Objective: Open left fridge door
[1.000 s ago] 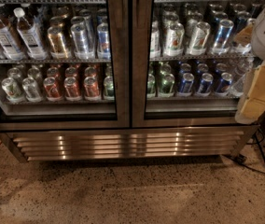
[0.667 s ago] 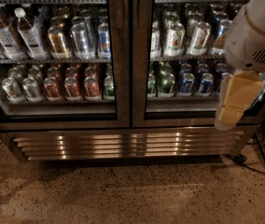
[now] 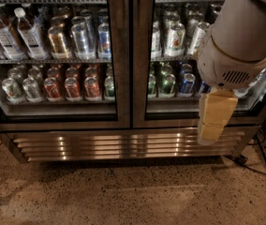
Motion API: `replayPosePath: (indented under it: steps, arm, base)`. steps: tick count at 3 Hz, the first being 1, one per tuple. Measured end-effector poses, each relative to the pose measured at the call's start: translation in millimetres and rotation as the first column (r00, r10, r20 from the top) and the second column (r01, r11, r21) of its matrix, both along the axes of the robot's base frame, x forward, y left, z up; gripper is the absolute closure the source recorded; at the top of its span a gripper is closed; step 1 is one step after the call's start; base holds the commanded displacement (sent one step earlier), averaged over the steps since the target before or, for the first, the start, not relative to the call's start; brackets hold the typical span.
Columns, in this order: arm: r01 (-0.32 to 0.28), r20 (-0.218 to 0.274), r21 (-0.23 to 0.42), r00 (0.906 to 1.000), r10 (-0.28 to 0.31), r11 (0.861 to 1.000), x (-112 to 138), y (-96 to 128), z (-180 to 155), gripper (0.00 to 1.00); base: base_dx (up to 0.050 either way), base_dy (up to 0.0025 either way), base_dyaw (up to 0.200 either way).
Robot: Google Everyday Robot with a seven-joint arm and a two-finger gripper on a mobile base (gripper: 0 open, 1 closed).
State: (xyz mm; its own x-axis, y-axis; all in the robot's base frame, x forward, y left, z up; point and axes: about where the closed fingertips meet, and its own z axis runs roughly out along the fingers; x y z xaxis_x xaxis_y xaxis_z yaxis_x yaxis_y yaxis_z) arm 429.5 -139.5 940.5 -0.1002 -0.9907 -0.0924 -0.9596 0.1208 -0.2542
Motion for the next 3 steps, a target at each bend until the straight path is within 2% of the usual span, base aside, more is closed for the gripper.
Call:
replayPosePath:
  steps: [1, 2, 3]
  arm:
    - [-0.033, -0.025, 0.093, 0.9991, 0.035, 0.995, 2, -4, -2, 0.0]
    - [-0.079, -0.049, 0.275, 0.9941, 0.096, 0.958, 11, -25, -11, 0.0]
    - [-0.15, -0.061, 0.444, 0.9785, 0.197, 0.883, 12, -24, -15, 0.0]
  base:
    - [0.0, 0.0, 0.0]
    - [0.0, 0.0, 0.0]
    - [0.0, 0.0, 0.0]
